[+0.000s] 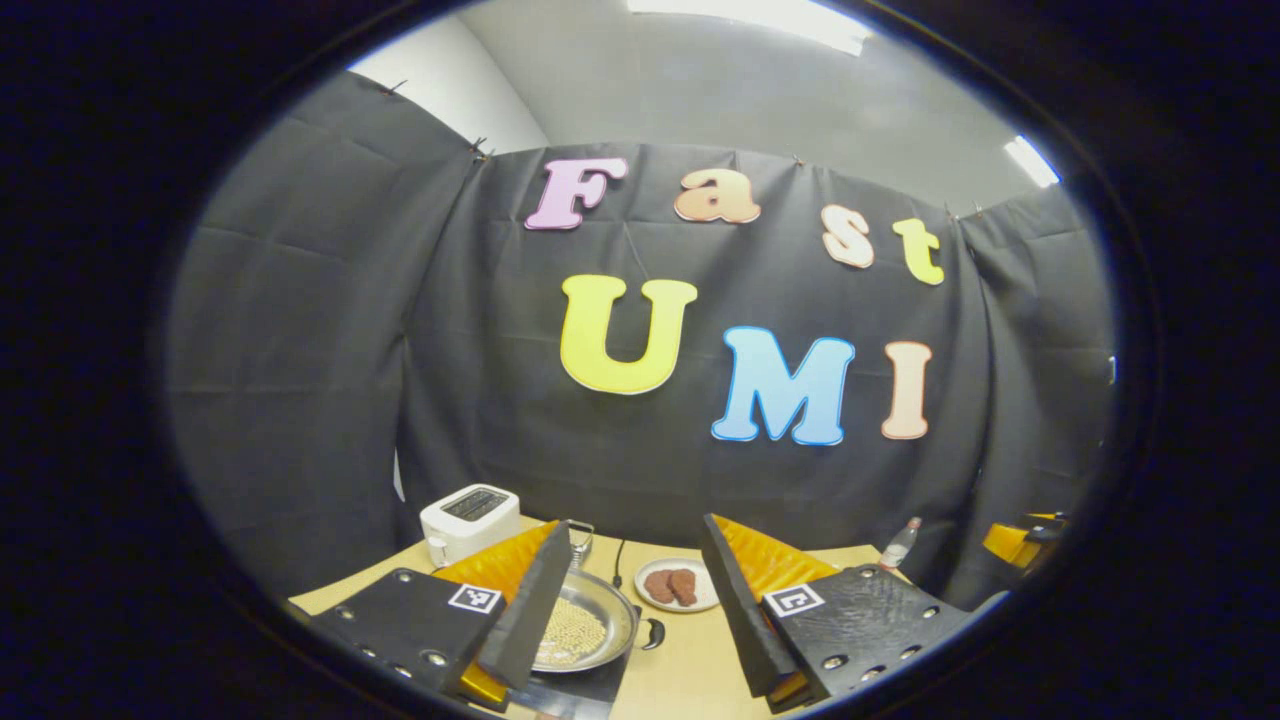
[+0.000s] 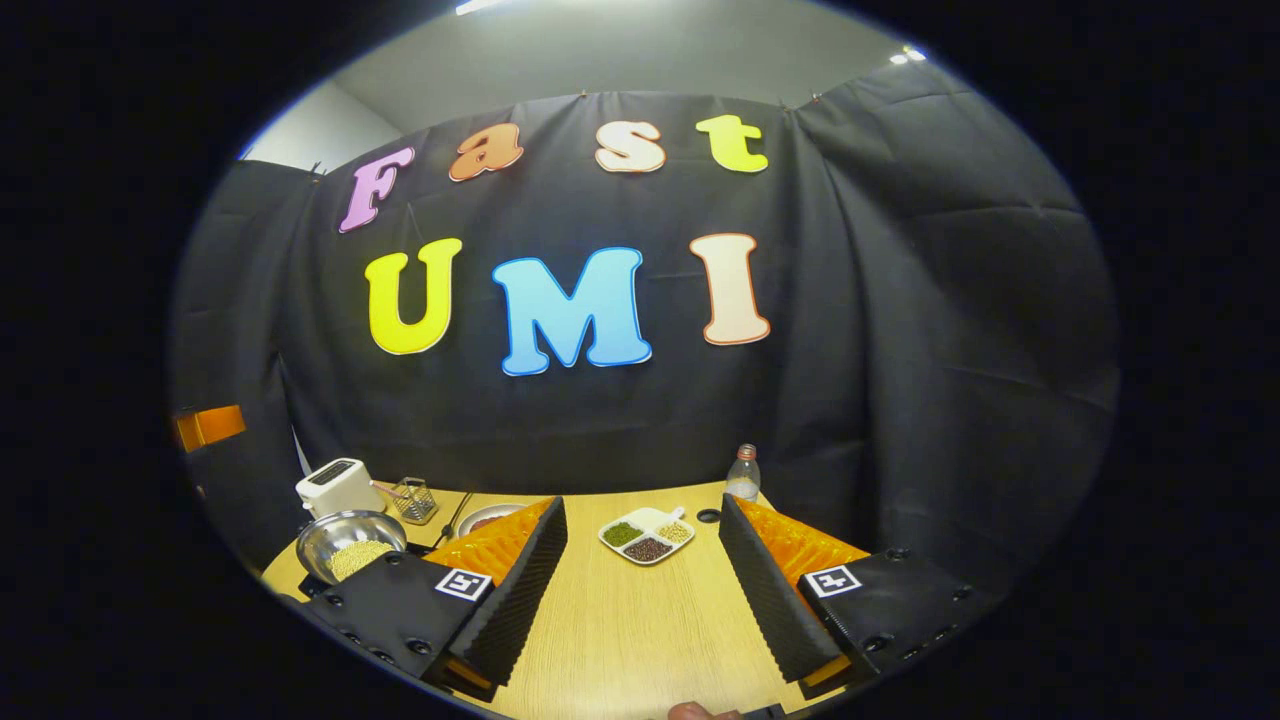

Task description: First push the handle of the pot to place it horizontally, then grasp the pot with both hands and set it on the induction cooktop.

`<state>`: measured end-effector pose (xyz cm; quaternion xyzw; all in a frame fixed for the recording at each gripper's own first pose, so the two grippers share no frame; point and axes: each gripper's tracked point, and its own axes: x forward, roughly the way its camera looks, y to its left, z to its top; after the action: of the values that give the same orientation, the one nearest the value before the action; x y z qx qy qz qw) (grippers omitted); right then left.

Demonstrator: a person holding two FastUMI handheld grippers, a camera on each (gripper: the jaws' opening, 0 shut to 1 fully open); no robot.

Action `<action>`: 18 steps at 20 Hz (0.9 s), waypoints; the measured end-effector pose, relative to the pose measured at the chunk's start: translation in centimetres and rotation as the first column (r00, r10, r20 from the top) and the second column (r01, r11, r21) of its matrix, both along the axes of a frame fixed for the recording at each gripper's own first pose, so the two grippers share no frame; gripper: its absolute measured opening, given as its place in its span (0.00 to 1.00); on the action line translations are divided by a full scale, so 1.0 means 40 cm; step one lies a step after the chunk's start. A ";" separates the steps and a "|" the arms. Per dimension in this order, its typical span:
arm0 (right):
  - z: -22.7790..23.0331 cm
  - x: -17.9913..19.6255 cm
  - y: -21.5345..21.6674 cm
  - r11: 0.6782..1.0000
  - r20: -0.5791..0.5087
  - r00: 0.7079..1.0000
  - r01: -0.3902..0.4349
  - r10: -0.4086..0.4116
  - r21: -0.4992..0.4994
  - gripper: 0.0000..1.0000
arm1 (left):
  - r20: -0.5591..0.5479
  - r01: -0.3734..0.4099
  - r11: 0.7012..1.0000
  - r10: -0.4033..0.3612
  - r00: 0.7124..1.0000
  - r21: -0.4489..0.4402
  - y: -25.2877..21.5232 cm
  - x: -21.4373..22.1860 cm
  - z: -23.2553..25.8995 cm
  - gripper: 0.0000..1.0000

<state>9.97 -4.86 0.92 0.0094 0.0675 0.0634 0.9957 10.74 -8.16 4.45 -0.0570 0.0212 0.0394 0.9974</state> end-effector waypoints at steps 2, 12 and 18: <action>-0.022 -0.025 -0.030 1.000 -0.021 1.000 0.009 -0.009 0.016 0.97 | -0.033 0.003 1.000 -0.004 0.999 -0.025 -0.029 -0.013 -0.029 0.80; 0.022 -0.118 -0.141 1.000 0.063 0.998 -0.015 0.013 0.021 0.97 | 0.057 -0.063 0.997 0.061 0.996 0.035 -0.143 -0.148 0.020 0.80; 0.008 -0.156 -0.112 0.996 0.055 0.995 -0.082 0.083 -0.018 0.97 | 0.092 -0.062 0.997 0.056 0.994 0.055 -0.205 -0.215 0.027 0.75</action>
<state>3.73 -9.36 1.23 -0.0032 0.0407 0.1041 0.9937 2.13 -16.37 5.54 -0.0302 -0.0268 0.0668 0.9969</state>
